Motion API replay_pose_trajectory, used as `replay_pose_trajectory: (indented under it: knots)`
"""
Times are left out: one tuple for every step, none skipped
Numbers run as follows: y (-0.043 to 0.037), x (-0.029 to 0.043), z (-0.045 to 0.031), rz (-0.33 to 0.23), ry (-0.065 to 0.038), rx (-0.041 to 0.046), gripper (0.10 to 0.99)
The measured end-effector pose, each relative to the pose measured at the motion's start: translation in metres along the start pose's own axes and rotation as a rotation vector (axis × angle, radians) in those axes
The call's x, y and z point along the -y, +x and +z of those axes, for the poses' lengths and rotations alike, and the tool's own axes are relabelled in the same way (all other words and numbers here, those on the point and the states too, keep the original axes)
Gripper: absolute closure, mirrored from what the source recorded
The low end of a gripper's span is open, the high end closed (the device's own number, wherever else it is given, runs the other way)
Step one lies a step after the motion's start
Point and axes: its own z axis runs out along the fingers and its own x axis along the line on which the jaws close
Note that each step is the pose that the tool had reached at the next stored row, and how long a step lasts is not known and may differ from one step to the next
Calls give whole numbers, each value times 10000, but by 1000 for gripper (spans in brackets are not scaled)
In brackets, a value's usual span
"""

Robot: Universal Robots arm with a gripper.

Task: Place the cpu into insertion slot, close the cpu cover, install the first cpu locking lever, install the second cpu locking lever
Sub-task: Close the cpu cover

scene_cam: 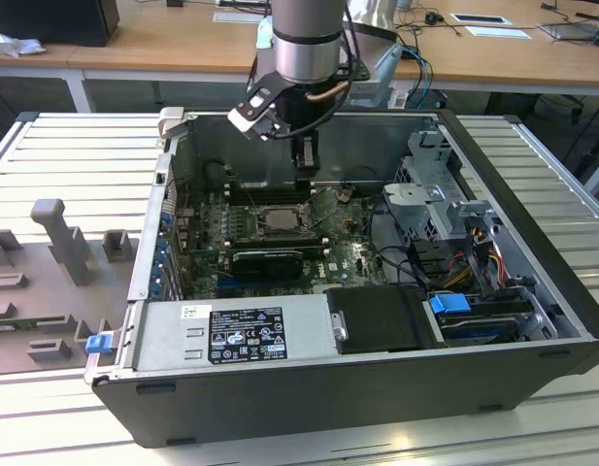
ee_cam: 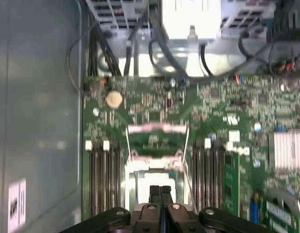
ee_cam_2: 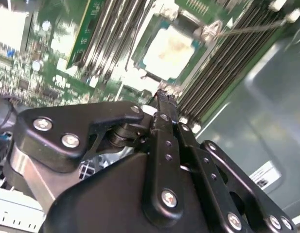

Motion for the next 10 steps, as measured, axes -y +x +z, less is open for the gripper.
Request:
replay_pose_trajectory:
  knots:
    - [1, -70, 9, 0, 8, -2, 980]
    - [0, -88, 13, 1, 9, -30, 980]
    - [0, -98, 16, 7, 9, -106, 980]
    - [-1, -116, 24, 13, 10, -208, 980]
    - [-1, -133, 37, 14, 9, -227, 980]
    - [-1, -156, 47, 14, 13, -225, 980]
    - [-1, -214, 65, 12, 24, -218, 980]
    - [1, -266, 80, 1, 34, -211, 980]
    - [1, -311, 87, -15, 42, -208, 980]
    - [2, -331, 89, -26, 43, -208, 980]
